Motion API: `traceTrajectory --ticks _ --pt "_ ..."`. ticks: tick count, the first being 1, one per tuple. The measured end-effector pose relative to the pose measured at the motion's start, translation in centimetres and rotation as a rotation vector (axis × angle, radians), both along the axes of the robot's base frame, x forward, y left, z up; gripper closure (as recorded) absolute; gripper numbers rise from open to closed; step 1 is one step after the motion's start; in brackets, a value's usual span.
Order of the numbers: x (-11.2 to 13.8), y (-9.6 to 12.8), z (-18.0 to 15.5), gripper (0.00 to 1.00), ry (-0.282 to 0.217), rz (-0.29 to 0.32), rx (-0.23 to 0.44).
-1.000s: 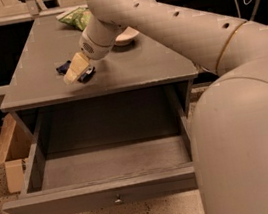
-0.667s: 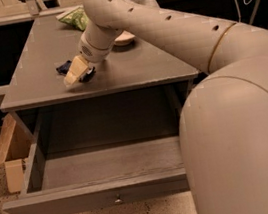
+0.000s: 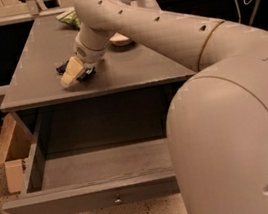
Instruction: Place rxbar blueberry into top drawer
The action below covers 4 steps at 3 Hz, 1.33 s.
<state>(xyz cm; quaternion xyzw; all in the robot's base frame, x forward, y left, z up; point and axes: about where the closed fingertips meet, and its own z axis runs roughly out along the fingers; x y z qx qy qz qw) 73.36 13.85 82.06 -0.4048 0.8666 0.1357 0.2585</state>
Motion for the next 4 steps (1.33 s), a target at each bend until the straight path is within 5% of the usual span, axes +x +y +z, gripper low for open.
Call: traceTrajectory --ticks 1,4 --pt "-0.1 0.5 -0.1 0.15 -0.003 -0.010 -0.013" --pt "-0.4 0.9 1.0 0.85 -0.003 -0.015 -0.024"
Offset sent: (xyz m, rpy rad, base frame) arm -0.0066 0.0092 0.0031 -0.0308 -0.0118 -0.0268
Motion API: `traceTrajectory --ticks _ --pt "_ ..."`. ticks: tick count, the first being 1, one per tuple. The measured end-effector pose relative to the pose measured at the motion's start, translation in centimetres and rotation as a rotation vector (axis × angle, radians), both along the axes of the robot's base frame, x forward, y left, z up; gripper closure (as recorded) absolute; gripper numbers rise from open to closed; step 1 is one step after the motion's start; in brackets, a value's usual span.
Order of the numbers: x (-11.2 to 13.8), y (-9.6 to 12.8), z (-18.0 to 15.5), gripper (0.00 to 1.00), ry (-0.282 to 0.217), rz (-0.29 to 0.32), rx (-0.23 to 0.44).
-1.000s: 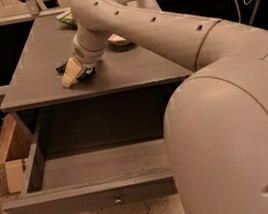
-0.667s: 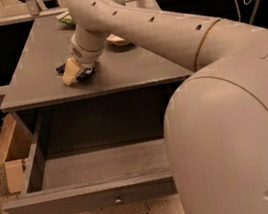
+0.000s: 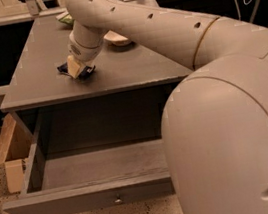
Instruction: Place rxbar blueberry into top drawer
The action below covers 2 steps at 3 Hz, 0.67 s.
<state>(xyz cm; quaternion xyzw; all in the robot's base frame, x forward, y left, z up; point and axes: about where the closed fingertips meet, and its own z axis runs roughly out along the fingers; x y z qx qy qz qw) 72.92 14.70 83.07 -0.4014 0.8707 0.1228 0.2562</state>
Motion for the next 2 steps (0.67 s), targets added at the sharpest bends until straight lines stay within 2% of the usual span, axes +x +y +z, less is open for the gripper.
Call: traceTrajectory --ticks 1,2 --pt "-2.0 -1.3 2.3 1.00 -0.065 0.041 0.060" --pt "-8.0 -3.7 6.8 1.00 -0.173 0.155 0.212"
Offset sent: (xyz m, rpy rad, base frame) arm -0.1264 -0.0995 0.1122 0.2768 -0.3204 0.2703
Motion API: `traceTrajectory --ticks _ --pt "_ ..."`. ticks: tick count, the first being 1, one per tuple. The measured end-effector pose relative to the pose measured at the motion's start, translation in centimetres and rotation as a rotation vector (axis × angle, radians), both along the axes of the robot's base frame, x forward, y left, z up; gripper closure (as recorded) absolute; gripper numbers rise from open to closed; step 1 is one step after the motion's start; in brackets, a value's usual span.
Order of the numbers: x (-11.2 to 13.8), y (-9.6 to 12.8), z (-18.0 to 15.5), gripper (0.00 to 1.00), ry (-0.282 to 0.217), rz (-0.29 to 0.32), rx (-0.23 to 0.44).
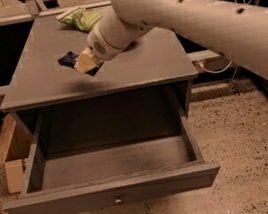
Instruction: Place rxbar blueberry into top drawer
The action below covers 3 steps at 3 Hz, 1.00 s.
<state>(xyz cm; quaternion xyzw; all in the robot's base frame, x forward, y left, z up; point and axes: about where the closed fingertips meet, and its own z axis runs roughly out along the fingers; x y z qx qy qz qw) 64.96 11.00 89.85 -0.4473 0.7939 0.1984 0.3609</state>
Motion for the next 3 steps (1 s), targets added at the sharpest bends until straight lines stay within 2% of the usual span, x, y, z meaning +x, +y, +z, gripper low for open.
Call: traceTrajectory --ticks 1,2,3 --pt "-3.9 0.0 0.5 1.00 0.024 0.106 0.139" --pt "-6.4 -3.1 -1.9 1.00 0.053 0.258 0.230" --pt "-6.4 -2.8 -1.8 1.00 0.021 0.277 0.212"
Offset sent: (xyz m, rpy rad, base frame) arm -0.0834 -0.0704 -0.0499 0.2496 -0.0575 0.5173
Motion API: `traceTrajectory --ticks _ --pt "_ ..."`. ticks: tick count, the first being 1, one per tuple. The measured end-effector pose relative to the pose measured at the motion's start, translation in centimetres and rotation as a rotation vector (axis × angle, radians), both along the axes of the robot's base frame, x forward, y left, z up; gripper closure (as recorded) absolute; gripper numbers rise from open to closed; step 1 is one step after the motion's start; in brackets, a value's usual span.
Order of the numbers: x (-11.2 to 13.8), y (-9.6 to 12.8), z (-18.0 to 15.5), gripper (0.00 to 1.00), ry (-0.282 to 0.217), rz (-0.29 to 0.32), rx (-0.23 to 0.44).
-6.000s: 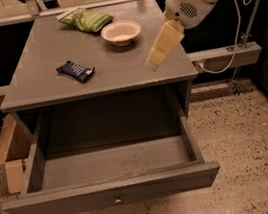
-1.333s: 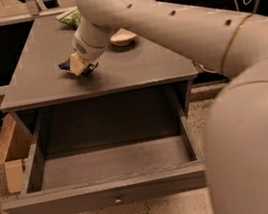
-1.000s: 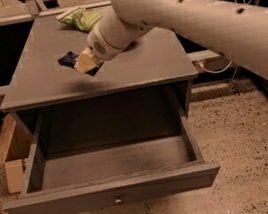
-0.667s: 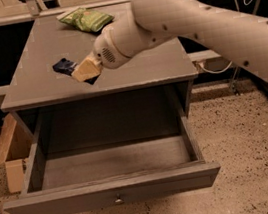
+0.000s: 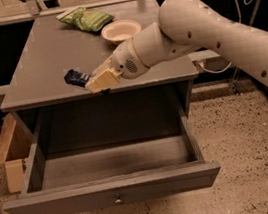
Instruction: Place rxbar blueberry into top drawer
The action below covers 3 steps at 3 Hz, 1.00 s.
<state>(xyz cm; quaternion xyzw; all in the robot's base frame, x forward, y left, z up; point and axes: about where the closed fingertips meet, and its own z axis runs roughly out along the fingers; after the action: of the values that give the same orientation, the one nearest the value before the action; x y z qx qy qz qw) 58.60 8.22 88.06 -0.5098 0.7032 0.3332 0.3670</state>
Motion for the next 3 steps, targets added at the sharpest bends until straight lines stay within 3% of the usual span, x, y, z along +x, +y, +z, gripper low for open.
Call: traceTrajectory --ticks 1,2,3 --pt "-1.1 0.2 -0.2 1.00 0.015 0.022 -0.022" --pt "-4.2 -1.0 -2.1 1.00 0.049 0.023 -0.072" --pt "-7.0 -2.8 -7.2 1.00 0.118 0.012 -0.128"
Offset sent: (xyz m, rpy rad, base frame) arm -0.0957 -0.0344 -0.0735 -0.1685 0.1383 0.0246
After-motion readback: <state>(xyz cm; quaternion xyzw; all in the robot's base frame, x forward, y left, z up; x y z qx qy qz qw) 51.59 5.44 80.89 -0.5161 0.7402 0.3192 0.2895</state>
